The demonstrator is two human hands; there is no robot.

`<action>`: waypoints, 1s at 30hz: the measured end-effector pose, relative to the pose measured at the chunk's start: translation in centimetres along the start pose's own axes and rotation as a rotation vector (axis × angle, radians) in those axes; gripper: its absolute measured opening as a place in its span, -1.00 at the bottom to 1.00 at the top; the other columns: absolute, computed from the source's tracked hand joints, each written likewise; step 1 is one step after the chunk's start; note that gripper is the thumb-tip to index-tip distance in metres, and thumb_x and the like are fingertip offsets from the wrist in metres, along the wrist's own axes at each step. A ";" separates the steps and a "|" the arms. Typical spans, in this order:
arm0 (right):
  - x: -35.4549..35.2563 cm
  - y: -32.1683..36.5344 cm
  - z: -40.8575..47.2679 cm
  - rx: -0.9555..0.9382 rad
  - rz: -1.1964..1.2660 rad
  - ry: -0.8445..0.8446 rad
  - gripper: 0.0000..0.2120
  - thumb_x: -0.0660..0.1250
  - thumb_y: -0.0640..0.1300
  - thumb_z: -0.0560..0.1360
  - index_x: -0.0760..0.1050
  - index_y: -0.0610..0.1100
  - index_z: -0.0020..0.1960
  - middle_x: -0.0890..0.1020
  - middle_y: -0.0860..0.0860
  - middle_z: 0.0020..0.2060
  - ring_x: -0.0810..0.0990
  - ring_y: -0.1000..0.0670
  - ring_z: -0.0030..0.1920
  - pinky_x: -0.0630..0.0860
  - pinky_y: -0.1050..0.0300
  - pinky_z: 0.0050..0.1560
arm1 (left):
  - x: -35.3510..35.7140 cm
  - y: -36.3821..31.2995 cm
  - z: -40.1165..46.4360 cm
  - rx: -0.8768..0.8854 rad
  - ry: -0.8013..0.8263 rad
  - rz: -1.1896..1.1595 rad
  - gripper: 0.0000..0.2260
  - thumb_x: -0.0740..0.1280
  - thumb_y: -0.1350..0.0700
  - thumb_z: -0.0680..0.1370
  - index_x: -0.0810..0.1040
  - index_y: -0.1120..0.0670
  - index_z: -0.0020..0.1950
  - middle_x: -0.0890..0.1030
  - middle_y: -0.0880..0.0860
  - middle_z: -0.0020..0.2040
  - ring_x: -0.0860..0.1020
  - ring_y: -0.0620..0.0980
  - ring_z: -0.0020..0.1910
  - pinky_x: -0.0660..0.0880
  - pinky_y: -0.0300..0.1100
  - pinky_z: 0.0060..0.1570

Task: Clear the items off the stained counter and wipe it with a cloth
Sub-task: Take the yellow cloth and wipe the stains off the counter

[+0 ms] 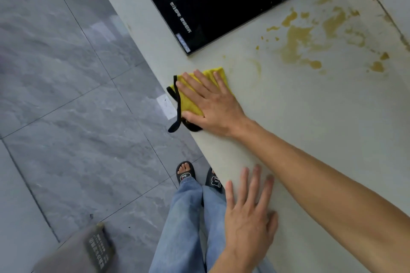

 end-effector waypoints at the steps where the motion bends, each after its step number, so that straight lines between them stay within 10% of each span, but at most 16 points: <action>1: -0.4 -1.5 0.7 0.024 0.005 -0.003 -0.29 0.02 0.32 0.63 -0.04 0.10 0.70 -0.02 0.10 0.69 -0.12 0.00 0.68 -0.17 -0.26 0.63 | -0.1 0.1 0.0 -0.001 0.000 0.013 -0.21 0.41 -0.20 0.44 0.33 -0.07 0.66 0.20 0.06 0.71 0.17 0.18 0.68 0.11 0.27 0.50; 10: -2.4 -15.0 -7.5 0.559 0.027 -0.133 -0.29 -0.06 0.31 0.66 -0.04 -0.01 0.70 -0.03 0.00 0.69 -0.08 -0.11 0.68 -0.14 -0.31 0.61 | 0.3 -0.3 -0.2 -0.026 0.016 0.017 -0.23 0.31 -0.20 0.56 0.13 -0.10 0.72 0.01 0.03 0.75 -0.04 0.16 0.73 -0.02 0.31 0.56; 18: -0.4 -7.3 -8.2 0.319 -0.006 -0.107 -0.29 0.03 0.30 0.65 0.02 0.00 0.70 0.04 0.00 0.69 -0.04 -0.11 0.68 -0.08 -0.33 0.60 | 0.9 -0.2 -0.2 -0.027 0.016 0.059 -0.23 0.29 -0.23 0.58 0.07 -0.11 0.74 -0.05 0.02 0.75 -0.10 0.17 0.73 -0.09 0.31 0.59; 30: -1.6 -18.9 -13.8 0.667 0.028 -0.205 -0.29 -0.08 0.32 0.68 -0.02 -0.03 0.70 0.01 -0.03 0.69 -0.06 -0.12 0.68 -0.11 -0.31 0.62 | -3.3 0.6 2.4 0.052 -0.076 0.076 -0.45 0.38 -0.15 0.55 0.47 -0.04 0.53 0.38 0.07 0.57 0.41 0.20 0.49 0.35 0.11 0.31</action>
Point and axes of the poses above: each hand's wrist, its own z-axis towards the middle knuckle, its own x-axis out of the palm, y = z × x, the point moved 6 cm from there along z, towards the middle knuckle
